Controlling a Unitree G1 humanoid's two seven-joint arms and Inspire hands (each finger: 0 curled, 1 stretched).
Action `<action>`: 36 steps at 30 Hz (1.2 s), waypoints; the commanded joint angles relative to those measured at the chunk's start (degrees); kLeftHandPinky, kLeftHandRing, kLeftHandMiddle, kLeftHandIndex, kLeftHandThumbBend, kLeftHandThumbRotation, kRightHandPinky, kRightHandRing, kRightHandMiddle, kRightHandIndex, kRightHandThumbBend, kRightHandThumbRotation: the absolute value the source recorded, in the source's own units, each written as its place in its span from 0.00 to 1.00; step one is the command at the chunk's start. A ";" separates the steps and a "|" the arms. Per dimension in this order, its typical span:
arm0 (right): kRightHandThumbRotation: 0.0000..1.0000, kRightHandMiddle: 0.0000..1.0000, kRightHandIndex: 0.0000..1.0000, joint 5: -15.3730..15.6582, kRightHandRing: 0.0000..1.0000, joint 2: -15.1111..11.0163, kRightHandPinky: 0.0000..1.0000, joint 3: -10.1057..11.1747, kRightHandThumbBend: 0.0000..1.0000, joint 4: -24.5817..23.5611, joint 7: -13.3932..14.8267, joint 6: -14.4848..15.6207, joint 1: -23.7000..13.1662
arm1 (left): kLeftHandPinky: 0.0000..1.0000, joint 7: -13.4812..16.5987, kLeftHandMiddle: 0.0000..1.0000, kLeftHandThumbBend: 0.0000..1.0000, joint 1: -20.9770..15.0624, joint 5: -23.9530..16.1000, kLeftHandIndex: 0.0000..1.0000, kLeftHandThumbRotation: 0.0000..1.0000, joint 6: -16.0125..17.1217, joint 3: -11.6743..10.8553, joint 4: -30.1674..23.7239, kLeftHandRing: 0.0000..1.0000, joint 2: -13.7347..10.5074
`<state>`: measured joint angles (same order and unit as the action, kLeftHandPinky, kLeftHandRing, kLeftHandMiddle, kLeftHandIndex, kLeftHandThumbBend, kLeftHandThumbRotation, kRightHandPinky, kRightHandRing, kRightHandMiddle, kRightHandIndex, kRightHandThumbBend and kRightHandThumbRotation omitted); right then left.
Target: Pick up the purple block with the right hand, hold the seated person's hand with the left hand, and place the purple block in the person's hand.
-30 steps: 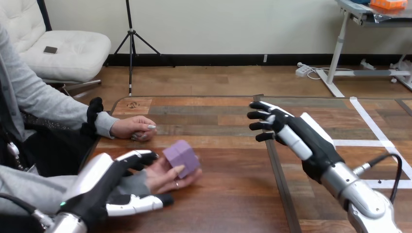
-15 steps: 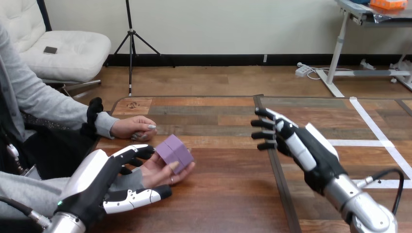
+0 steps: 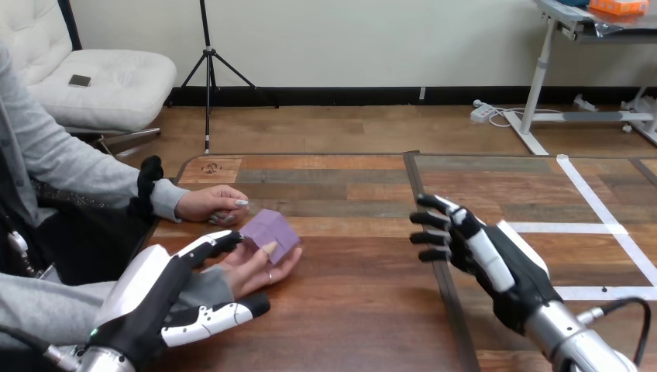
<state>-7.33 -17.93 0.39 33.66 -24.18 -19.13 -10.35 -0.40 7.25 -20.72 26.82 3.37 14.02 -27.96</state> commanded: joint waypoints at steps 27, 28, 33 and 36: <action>1.00 0.88 0.89 -4.06 0.86 3.67 0.88 3.52 0.99 -4.06 -1.93 -1.76 3.88 | 0.77 2.20 0.92 0.81 -3.19 14.46 0.88 1.00 14.67 -3.87 11.25 0.89 11.01; 1.00 0.88 0.89 -4.07 0.87 3.74 0.88 3.58 0.99 -4.12 -1.96 -1.74 3.95 | 0.77 2.13 0.92 0.81 -3.20 14.54 0.89 1.00 14.85 -3.90 11.38 0.89 11.08; 1.00 0.88 0.90 -4.15 0.87 3.83 0.89 3.67 0.99 -5.38 -1.96 -1.07 4.76 | 0.79 2.27 0.95 0.79 -2.96 14.12 0.91 1.00 15.15 -3.92 11.18 0.91 11.42; 1.00 0.89 0.90 -4.26 0.88 3.85 0.91 3.72 0.99 -5.62 -2.18 -1.03 4.96 | 0.81 1.13 0.97 0.77 -2.65 15.32 0.93 1.00 14.37 -3.78 10.44 0.93 11.74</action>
<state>-10.35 -14.54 2.75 31.76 -26.32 -19.27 -3.62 1.60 7.22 -7.14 40.32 0.69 25.32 -16.88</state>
